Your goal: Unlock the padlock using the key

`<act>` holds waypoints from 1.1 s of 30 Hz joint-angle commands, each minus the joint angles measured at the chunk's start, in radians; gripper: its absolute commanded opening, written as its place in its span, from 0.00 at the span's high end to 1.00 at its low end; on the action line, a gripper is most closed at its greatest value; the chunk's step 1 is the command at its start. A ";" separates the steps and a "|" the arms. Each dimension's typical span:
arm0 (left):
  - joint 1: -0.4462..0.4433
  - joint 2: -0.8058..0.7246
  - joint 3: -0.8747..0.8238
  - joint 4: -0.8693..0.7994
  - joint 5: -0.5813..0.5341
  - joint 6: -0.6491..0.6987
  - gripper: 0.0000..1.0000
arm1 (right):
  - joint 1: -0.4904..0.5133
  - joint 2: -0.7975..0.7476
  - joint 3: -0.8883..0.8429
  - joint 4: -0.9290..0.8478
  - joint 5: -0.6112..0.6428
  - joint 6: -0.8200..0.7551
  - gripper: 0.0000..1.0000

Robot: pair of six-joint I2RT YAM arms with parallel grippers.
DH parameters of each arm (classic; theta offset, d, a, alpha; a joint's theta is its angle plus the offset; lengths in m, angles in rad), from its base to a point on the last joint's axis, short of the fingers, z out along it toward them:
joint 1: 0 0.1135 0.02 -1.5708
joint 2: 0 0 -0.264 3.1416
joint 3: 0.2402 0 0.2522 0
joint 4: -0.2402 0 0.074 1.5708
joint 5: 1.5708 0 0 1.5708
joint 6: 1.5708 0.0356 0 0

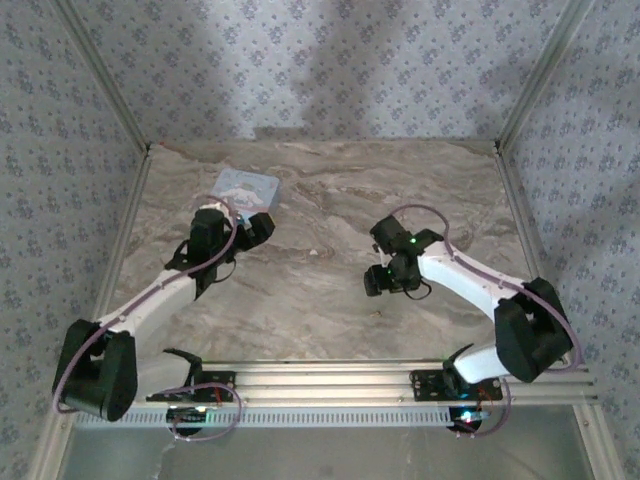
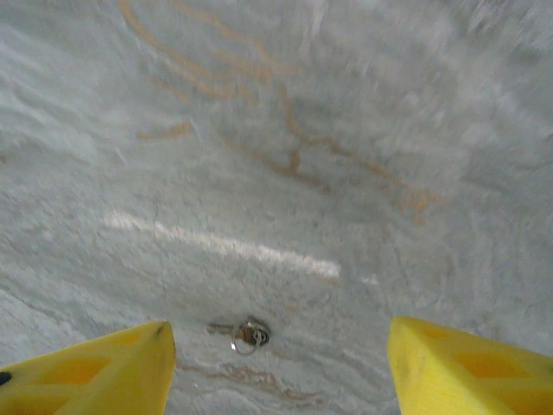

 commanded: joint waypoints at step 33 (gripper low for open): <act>-0.036 0.069 0.075 0.001 -0.061 0.002 0.02 | 0.061 0.251 0.002 -0.054 -0.116 -0.067 0.83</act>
